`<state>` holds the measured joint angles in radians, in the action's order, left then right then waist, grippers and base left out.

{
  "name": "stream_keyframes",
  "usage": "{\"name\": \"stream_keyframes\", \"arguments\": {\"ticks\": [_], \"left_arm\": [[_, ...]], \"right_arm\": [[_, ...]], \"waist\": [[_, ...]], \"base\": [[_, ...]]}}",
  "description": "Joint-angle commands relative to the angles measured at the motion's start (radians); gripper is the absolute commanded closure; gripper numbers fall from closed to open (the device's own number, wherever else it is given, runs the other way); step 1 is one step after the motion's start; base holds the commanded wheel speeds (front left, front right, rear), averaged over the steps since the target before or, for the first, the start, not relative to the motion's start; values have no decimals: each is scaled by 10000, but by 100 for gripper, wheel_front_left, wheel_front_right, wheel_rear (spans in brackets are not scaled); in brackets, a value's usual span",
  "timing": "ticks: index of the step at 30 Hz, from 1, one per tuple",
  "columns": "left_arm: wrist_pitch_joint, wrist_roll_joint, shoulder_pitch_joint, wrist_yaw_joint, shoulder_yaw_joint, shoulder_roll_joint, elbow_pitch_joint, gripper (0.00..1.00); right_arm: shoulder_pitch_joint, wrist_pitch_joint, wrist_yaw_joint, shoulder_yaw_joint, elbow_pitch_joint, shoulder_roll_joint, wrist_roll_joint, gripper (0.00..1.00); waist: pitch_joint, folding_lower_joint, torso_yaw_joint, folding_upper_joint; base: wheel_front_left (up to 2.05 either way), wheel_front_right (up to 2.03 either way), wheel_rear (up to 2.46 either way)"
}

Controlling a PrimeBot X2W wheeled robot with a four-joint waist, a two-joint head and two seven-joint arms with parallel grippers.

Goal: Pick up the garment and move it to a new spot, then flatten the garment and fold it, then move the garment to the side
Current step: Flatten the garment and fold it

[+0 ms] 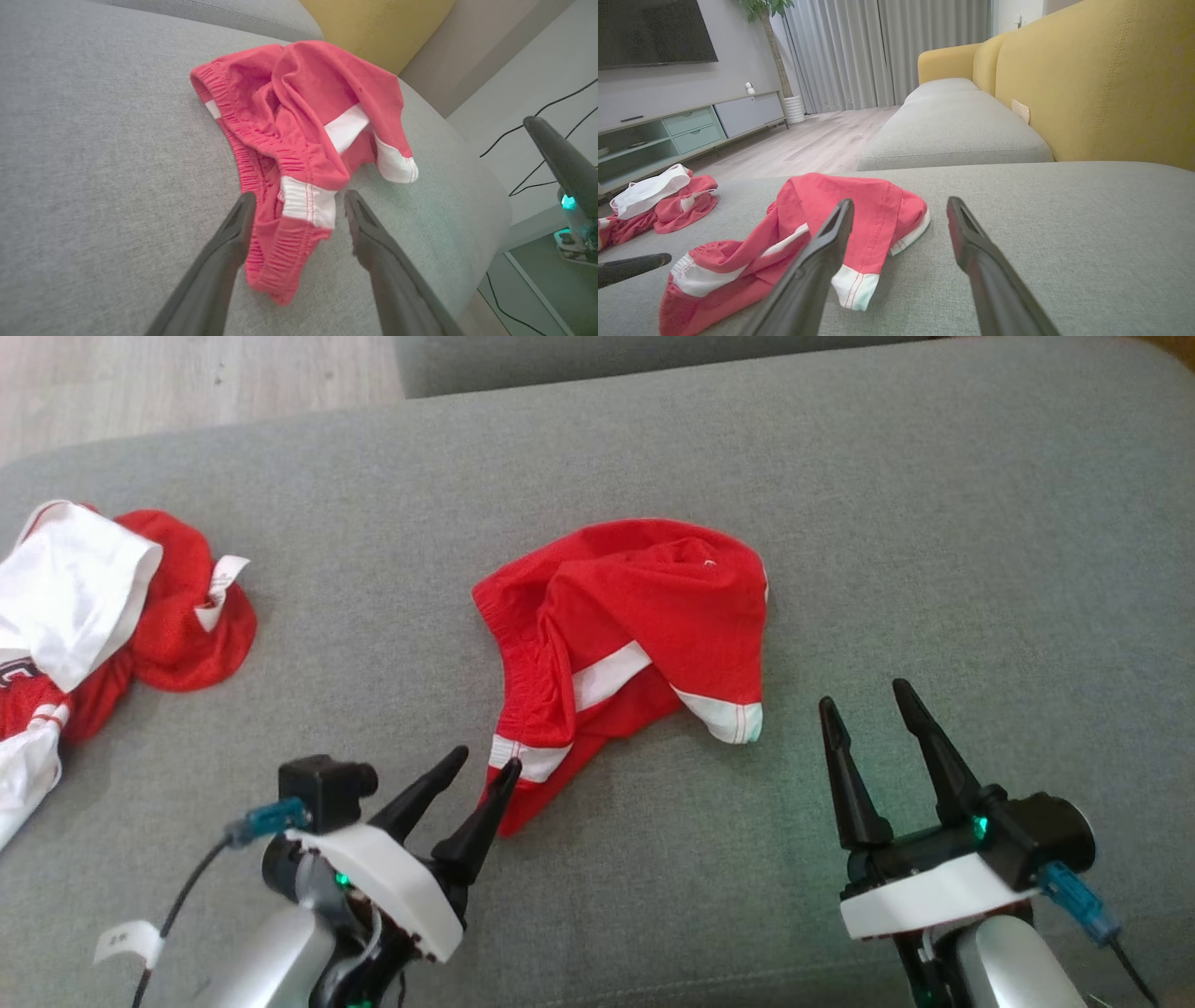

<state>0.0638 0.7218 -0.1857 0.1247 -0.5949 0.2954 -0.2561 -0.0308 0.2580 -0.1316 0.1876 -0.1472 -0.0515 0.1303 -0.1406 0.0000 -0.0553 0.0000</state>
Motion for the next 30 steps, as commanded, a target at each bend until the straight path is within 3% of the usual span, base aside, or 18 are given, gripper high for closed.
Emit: {"name": "stream_keyframes", "arguments": {"ticks": [1,15,17,19,20,21,22,23,30], "left_arm": [[147,221,-630,56,123,354,302,0],[737,1670,-1683,58,-1224,955,-755,3],[750,1845,-1768,58,-1375,987,-907,11],[731,2020,-1853,59,-1561,1001,-1040,29],[729,2077,-1906,59,-1672,1017,-1083,53],[776,2129,-1959,59,-1755,1029,-1113,67],[842,2181,-2005,59,-1821,1039,-1144,91],[905,2224,-2051,59,-1901,1052,-1161,100],[1405,2434,-2075,59,-2279,1304,-1133,100]], "right_arm": [[-289,38,9,197,352,12,-69,0],[-401,38,9,296,356,12,-87,0],[-406,38,9,310,362,12,-107,0],[-414,38,9,320,370,12,-115,0],[-416,38,9,323,373,12,-115,0],[-420,38,9,321,380,12,-115,0],[-423,38,9,316,390,12,-116,0],[-422,38,9,311,401,12,-118,0],[-264,38,9,555,-40,13,263,0]], "waist": [[-84,0,-36,0],[-231,0,-279,0],[-248,0,-311,0],[-266,0,-342,0],[-277,0,-353,0],[-292,0,-357,0],[-303,0,-357,0],[-311,0,-352,0],[-181,0,-125,0]], "base": [[0,0,0],[0,0,0],[0,0,0],[0,0,0],[0,0,0],[0,0,0],[0,0,0],[0,0,0],[0,0,0]]}}
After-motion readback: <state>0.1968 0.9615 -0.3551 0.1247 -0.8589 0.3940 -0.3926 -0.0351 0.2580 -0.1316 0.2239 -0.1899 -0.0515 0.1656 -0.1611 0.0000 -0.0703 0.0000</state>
